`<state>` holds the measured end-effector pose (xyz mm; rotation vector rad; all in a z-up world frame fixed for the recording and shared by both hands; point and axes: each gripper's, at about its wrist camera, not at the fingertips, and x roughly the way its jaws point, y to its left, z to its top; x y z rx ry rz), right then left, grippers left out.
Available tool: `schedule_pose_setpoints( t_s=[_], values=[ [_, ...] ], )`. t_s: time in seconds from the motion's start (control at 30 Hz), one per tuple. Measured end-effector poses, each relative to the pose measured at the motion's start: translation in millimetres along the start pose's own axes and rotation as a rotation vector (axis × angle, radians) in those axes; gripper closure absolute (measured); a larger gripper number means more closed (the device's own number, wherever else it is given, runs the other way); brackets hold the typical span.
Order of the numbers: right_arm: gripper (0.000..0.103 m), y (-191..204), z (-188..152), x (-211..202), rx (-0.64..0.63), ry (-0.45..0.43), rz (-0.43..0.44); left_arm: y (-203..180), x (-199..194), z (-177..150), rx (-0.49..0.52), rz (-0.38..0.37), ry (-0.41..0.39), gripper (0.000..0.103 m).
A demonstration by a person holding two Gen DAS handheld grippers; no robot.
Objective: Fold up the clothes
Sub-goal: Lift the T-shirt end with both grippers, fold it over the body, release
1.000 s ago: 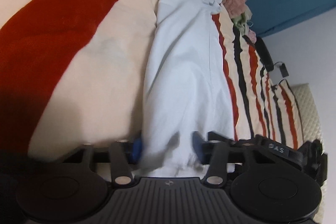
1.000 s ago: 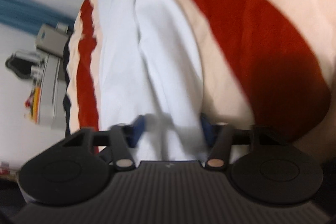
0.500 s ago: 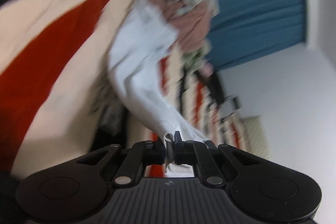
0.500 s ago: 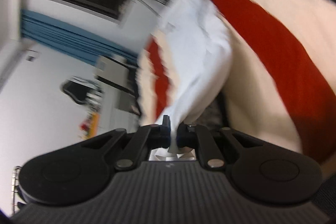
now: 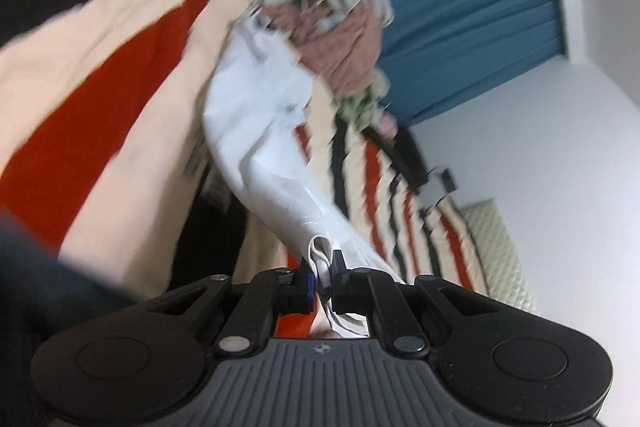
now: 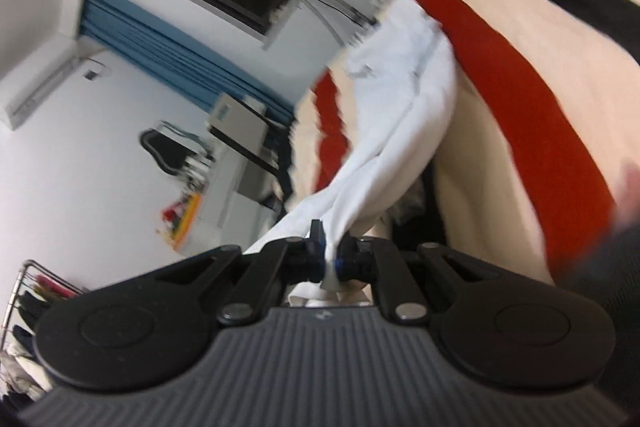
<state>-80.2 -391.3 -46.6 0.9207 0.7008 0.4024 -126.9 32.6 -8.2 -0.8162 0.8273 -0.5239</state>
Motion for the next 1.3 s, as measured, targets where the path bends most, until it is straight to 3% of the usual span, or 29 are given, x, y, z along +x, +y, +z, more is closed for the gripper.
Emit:
schedule_pose_setpoints(
  t_s=[0.1, 0.2, 0.47, 0.63, 0.73, 1.0, 1.17, 1.27, 1.3],
  values=[
    [0.095, -12.2, -8.1, -3.4, 0.01, -0.001, -0.02, 7.0, 9.2, -10.7, 0.008, 0.03, 0.01, 0.096],
    [0.095, -9.0, 2.7, 7.4, -0.02, -0.024, -0.03, -1.1, 25.7, 1.6, 0.045, 0.067, -0.01, 0.096],
    [0.095, 14.8, 89.9, 79.3, -0.04, -0.116, -0.067, -44.3, 99.2, 104.0, 0.161, 0.123, -0.117, 0.096],
    [0.094, 1.6, 139.0, 140.8, -0.056, -0.148, -0.113, -69.5, 161.8, 151.0, 0.306, 0.232, -0.256, 0.095],
    [0.094, -15.0, 159.4, 178.2, -0.076, -0.157, -0.139, -68.3, 203.7, 167.3, 0.39, 0.302, -0.293, 0.094],
    [0.093, -62.7, 206.7, 275.1, -0.11, -0.151, -0.231, -11.6, 332.9, 210.2, 0.452, 0.429, -0.213, 0.094],
    [0.093, -87.1, 212.4, 313.5, -0.093, -0.098, -0.304, 31.8, 371.4, 225.1, 0.422, 0.446, -0.163, 0.086],
    [0.091, -79.4, 210.8, 315.1, -0.145, -0.081, -0.332, 33.4, 378.3, 228.2, 0.444, 0.435, -0.153, 0.069],
    [0.089, -75.9, 210.4, 313.5, -0.164, -0.075, -0.33, 30.4, 378.0, 227.1, 0.457, 0.435, -0.15, 0.059]
  ],
)
